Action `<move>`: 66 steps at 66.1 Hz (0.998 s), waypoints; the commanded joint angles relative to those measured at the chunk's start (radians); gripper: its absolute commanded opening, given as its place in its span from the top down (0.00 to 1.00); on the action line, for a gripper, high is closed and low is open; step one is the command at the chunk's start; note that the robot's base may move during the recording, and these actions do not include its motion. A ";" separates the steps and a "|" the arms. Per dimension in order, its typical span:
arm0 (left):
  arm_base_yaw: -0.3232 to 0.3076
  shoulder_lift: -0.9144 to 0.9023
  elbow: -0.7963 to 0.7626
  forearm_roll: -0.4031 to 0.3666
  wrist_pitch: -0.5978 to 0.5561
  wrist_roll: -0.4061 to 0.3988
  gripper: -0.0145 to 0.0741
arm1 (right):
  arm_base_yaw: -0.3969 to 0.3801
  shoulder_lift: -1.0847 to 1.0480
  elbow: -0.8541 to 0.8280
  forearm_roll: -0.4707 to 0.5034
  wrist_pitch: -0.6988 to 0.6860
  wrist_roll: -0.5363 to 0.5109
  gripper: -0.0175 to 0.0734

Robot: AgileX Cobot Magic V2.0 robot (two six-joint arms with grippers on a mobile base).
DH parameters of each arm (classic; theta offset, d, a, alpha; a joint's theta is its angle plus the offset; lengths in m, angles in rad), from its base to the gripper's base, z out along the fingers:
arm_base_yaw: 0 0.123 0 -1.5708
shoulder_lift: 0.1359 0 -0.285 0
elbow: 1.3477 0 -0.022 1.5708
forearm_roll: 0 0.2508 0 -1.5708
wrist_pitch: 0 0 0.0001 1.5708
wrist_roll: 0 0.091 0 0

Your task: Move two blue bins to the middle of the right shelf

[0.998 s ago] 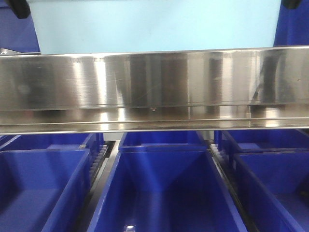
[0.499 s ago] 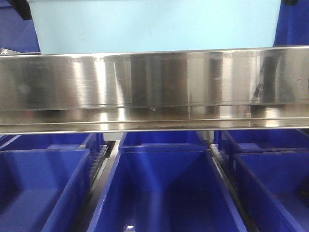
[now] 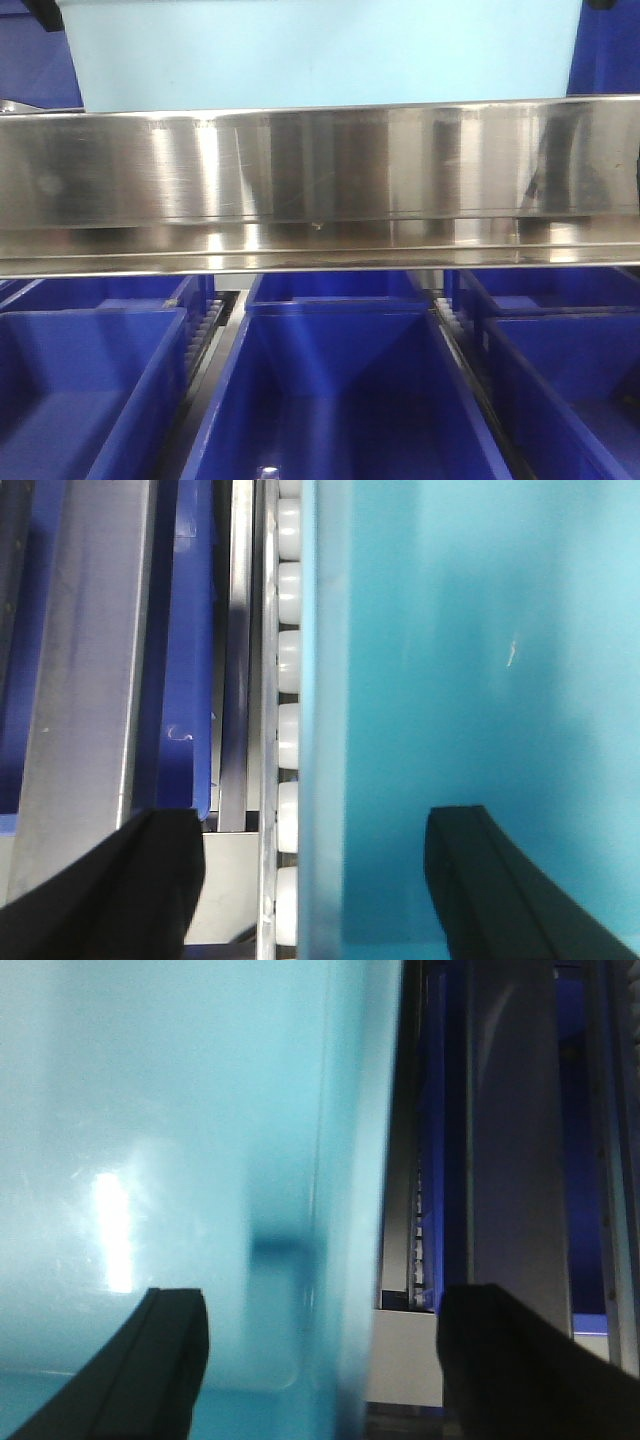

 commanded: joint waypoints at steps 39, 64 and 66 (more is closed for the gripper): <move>0.003 -0.028 -0.009 0.013 -0.004 -0.005 0.41 | -0.001 -0.028 -0.025 0.010 -0.009 -0.006 0.40; 0.003 -0.028 -0.009 0.013 -0.004 -0.005 0.41 | -0.001 -0.015 -0.025 0.010 -0.009 -0.006 0.40; 0.003 -0.028 -0.009 0.013 -0.004 -0.005 0.41 | -0.001 -0.015 -0.025 0.010 -0.009 -0.006 0.40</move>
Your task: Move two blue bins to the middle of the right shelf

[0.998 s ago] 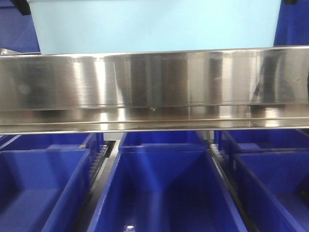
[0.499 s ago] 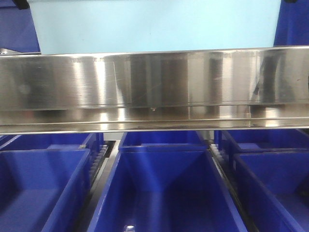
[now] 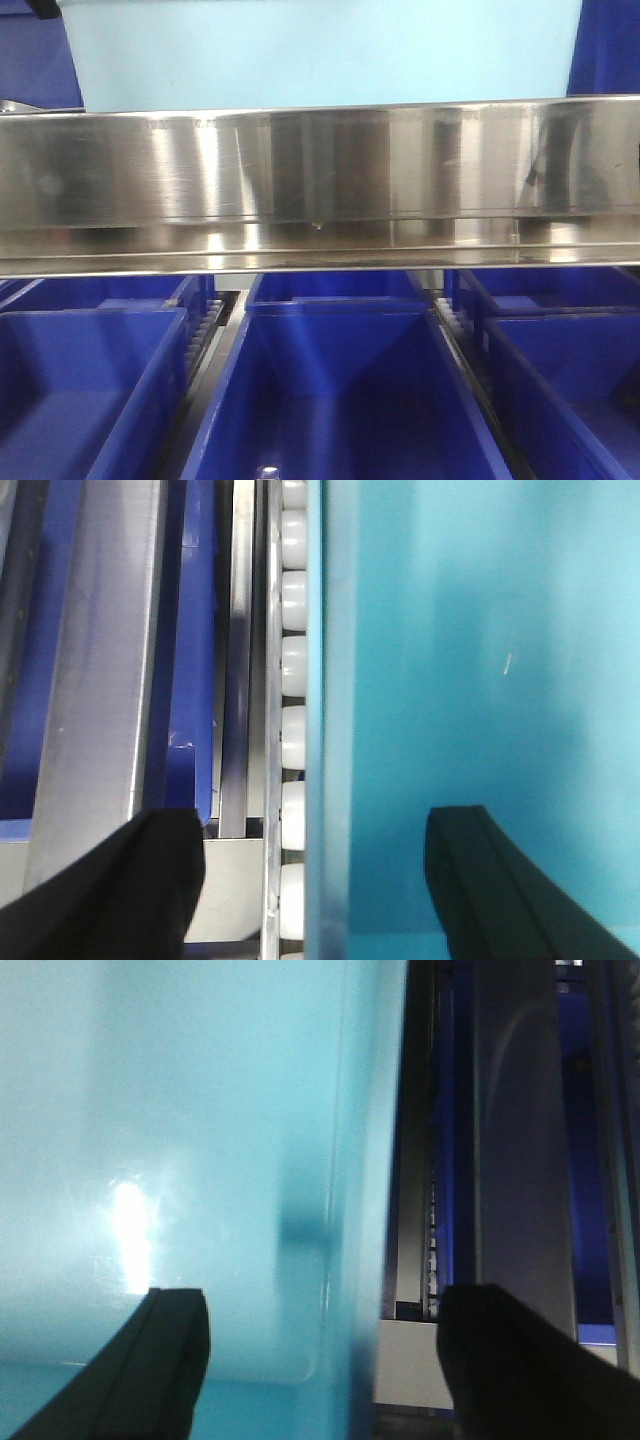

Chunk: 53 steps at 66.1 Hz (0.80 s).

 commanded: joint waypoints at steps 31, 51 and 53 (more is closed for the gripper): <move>0.003 -0.009 -0.009 0.003 -0.004 -0.005 0.62 | -0.001 0.027 -0.006 -0.008 -0.009 -0.006 0.59; 0.003 -0.009 -0.009 -0.001 -0.004 -0.005 0.96 | -0.001 0.027 -0.006 -0.008 -0.009 -0.006 0.99; 0.003 -0.009 -0.009 -0.001 -0.004 -0.005 0.96 | -0.001 0.027 -0.006 -0.006 -0.009 -0.006 0.99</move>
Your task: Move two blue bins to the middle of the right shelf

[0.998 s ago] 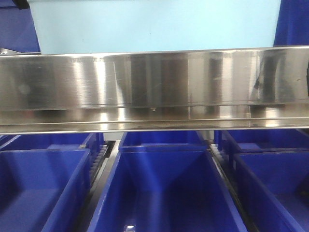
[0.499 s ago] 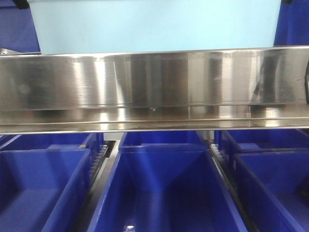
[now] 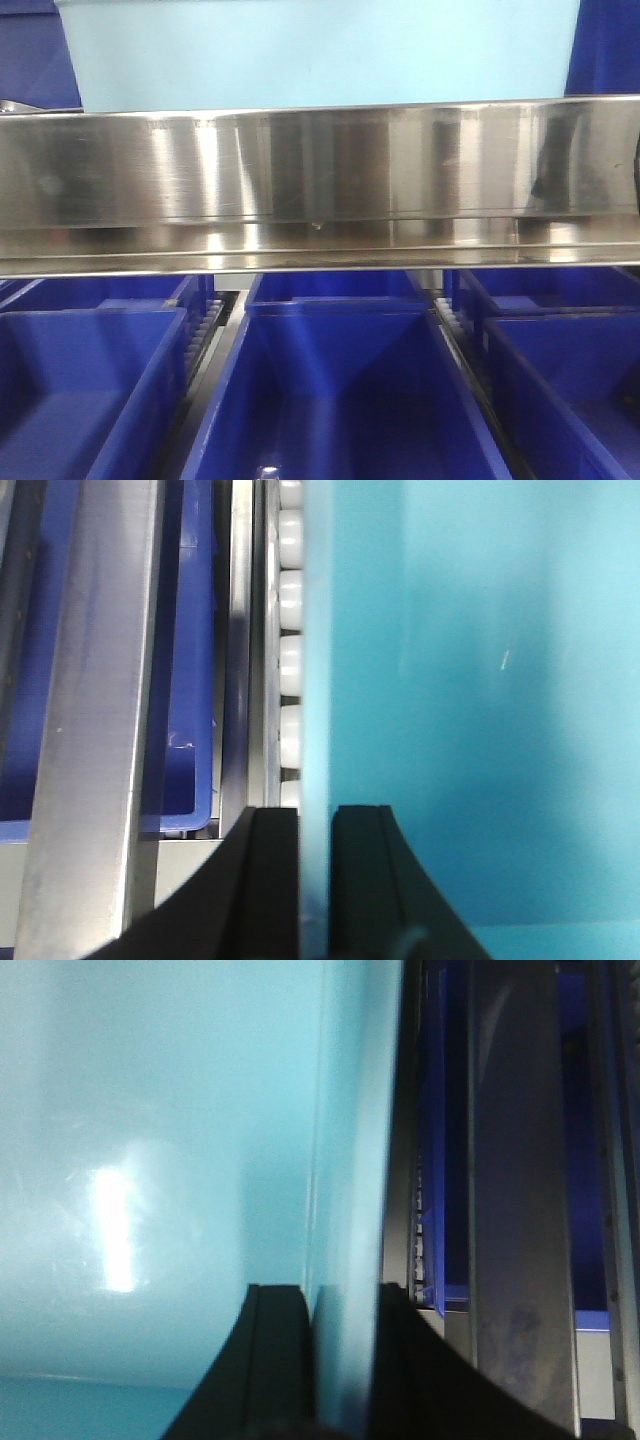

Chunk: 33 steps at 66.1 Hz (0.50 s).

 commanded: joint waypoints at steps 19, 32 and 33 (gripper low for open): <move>0.003 -0.009 -0.009 0.002 -0.004 -0.005 0.96 | -0.001 -0.004 -0.005 0.003 -0.021 -0.002 0.99; 0.003 -0.011 -0.009 -0.001 -0.004 -0.005 0.96 | -0.001 -0.009 -0.005 0.003 -0.021 0.003 0.99; 0.003 -0.011 -0.009 -0.001 -0.004 -0.005 0.96 | -0.001 -0.012 -0.005 0.003 -0.021 0.007 0.99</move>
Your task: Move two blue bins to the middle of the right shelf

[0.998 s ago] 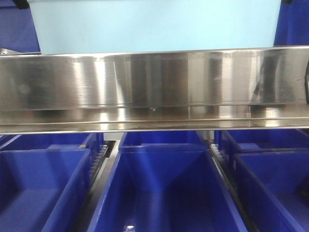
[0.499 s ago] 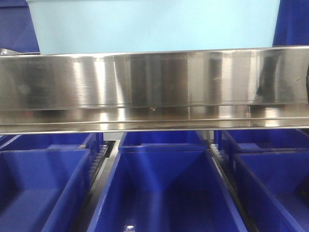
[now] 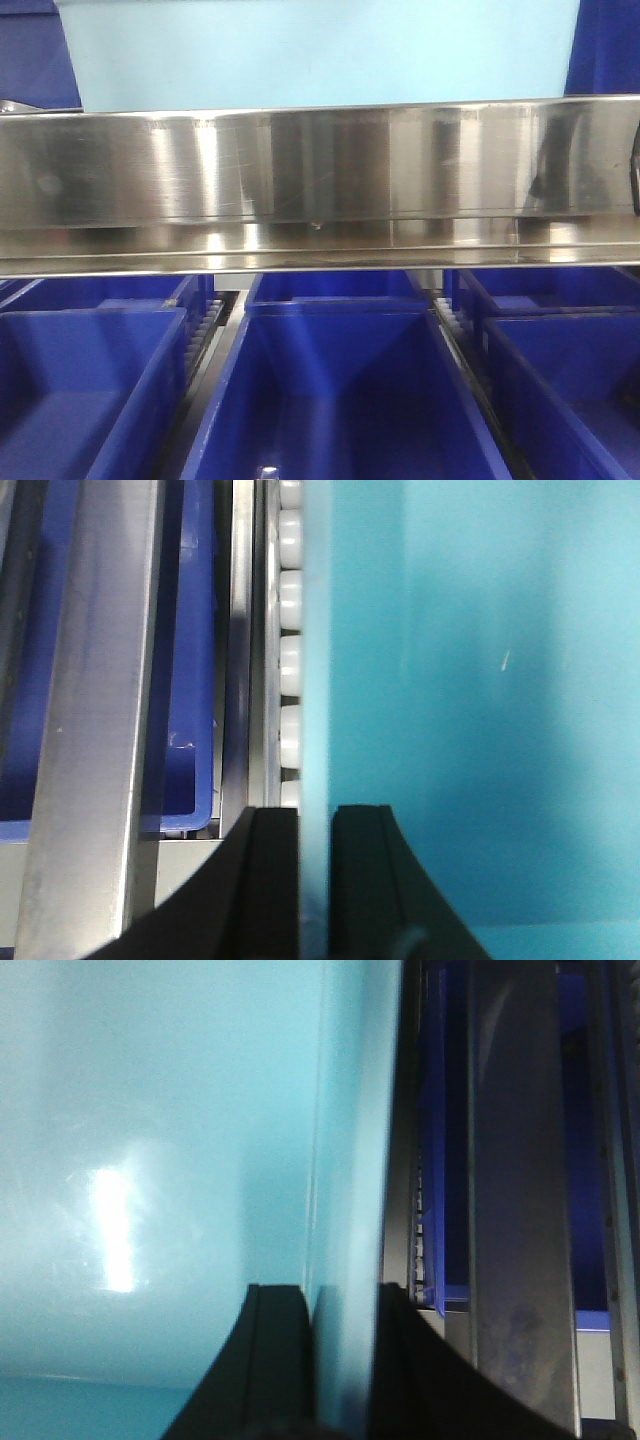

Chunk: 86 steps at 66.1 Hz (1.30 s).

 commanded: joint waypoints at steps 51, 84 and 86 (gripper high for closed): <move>-0.090 -0.066 -0.267 0.111 -0.004 -0.007 0.96 | 0.057 -0.135 -0.180 -0.155 -0.021 0.043 0.99; -0.127 -0.110 -0.327 0.156 -0.004 -0.015 0.96 | 0.107 -0.135 -0.298 -0.176 -0.021 0.043 0.99; -0.127 -0.110 -0.327 0.156 -0.004 -0.015 0.96 | 0.107 -0.135 -0.298 -0.176 -0.021 0.043 0.99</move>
